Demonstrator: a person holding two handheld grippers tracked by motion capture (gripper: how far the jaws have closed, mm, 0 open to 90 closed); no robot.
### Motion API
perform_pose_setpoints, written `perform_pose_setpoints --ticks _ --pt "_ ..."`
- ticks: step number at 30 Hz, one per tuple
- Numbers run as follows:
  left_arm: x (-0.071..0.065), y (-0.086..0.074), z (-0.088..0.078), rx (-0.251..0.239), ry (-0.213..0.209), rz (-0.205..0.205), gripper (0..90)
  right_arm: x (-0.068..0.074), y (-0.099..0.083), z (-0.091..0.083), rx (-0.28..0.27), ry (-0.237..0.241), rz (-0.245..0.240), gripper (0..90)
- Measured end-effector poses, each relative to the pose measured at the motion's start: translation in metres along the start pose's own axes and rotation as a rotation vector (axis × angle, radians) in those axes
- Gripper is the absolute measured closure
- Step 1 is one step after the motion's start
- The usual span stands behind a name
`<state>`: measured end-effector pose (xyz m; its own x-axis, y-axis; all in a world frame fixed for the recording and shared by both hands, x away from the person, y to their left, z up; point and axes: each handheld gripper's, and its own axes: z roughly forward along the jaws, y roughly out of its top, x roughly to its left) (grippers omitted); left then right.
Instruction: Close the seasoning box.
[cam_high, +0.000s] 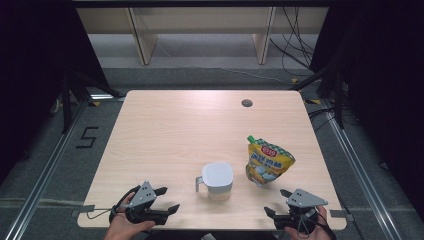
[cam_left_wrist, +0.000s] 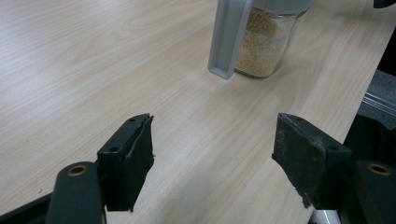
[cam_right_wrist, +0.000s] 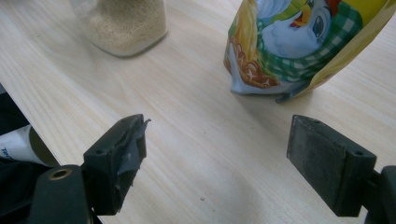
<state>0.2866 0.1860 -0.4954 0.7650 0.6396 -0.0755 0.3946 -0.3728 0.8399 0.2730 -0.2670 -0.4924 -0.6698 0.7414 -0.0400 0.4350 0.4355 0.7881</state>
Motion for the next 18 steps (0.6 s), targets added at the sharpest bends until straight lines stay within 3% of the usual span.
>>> perform_pose_setpoints --ticks 2,3,6,7,8,9,10,13,14,15,16,17,18 --pt "-0.002 -0.001 0.000 -0.004 0.001 -0.019 27.0 0.000 0.000 0.000 0.003 0.000 0.005 20.8" --pt "-0.001 -0.002 -0.001 0.015 0.007 0.005 26.4 0.000 0.000 0.000 0.009 0.007 0.007 20.7" --pt "-0.005 -0.004 0.001 0.018 0.004 0.003 26.1 0.003 -0.001 0.000 0.014 0.007 0.023 20.1" --pt "-0.005 -0.004 0.001 0.025 0.009 0.008 25.7 0.001 0.000 0.001 0.009 0.006 0.000 19.2" --pt "-0.004 -0.004 0.002 0.025 0.011 0.028 25.6 0.002 0.000 0.000 0.011 0.008 0.008 18.1" --pt "-0.007 -0.005 0.004 0.033 0.017 0.005 25.5 0.001 0.000 0.001 0.001 0.007 -0.012 17.4" --pt "-0.006 -0.005 0.005 0.048 0.023 0.024 25.4 0.002 0.000 0.001 -0.002 0.019 -0.002 17.2" --pt "-0.008 -0.006 0.009 0.059 0.021 0.027 25.0 0.003 0.001 0.001 0.002 0.025 0.001 16.3" --pt "-0.008 -0.006 0.009 0.060 0.016 0.026 24.8 0.002 0.001 0.001 -0.008 0.013 -0.021 16.3" --pt "-0.008 -0.007 0.011 0.039 0.018 0.018 24.4 0.002 0.001 0.001 -0.003 0.022 -0.017 16.1" --pt "-0.006 -0.007 0.010 0.056 0.023 0.042 24.1 0.002 0.001 0.002 -0.002 0.034 -0.017 16.0" --pt "-0.007 -0.007 0.011 0.054 0.020 0.011 24.1 0.002 0.001 0.002 -0.001 0.033 -0.014 16.0" --pt "-0.008 -0.008 0.011 0.046 0.021 0.008 24.2 0.002 0.001 0.002 0.001 0.030 -0.020 16.0"
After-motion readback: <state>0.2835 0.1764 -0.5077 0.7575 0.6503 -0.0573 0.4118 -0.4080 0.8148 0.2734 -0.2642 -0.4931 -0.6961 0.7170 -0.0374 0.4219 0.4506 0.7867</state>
